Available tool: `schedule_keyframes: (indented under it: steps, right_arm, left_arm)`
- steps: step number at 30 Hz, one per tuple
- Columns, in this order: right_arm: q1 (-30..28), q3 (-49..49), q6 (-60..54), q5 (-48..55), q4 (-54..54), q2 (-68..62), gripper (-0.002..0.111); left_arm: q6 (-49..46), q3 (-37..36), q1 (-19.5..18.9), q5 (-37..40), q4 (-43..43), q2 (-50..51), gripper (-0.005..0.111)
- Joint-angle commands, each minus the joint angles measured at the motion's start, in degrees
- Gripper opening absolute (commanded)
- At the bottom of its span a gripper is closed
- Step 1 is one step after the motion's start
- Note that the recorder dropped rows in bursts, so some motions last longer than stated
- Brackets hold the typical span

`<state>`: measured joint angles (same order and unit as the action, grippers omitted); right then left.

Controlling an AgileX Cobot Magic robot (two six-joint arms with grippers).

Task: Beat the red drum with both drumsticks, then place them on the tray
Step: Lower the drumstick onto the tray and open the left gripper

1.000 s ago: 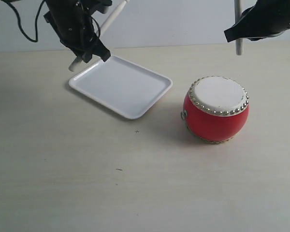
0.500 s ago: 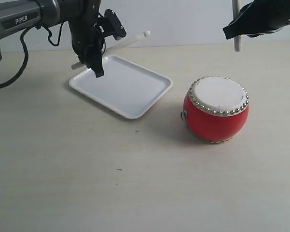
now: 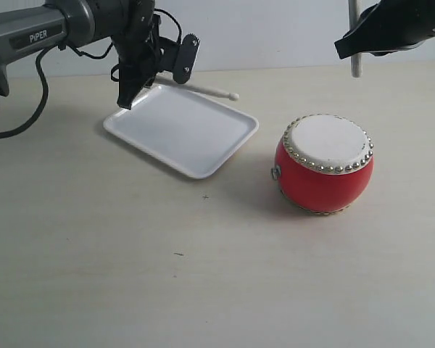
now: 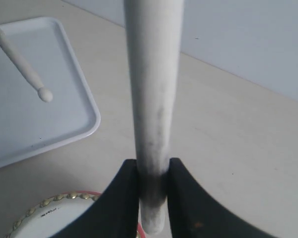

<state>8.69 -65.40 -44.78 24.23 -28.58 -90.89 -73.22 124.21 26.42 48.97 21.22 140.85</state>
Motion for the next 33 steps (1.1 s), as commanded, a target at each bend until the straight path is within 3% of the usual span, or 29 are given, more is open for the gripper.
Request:
schedule_keyframes:
  steps: [1, 9, 25, 33]
  right_arm:
    - [-0.4, -0.4, -0.6, -0.3, -0.4, 0.0, 0.0]
    - [-0.4, -0.4, -0.6, -0.6, -0.4, 0.0, 0.0]
    - [-0.4, -0.4, -0.6, -0.6, -0.4, 0.0, 0.0]
    - [-0.4, -0.4, -0.6, -0.6, -0.4, 0.0, 0.0]
  left_arm:
    - [-4.0, 0.3, -0.1, -4.7, 3.3, 2.7, 0.0]
    - [-4.6, 0.3, -0.1, -14.7, 3.6, 5.8, 0.0]
    - [-5.0, 0.3, -0.2, -17.1, 1.8, 7.8, 0.001]
    - [-5.0, 0.3, 0.0, -17.4, 0.4, 7.8, 0.022]
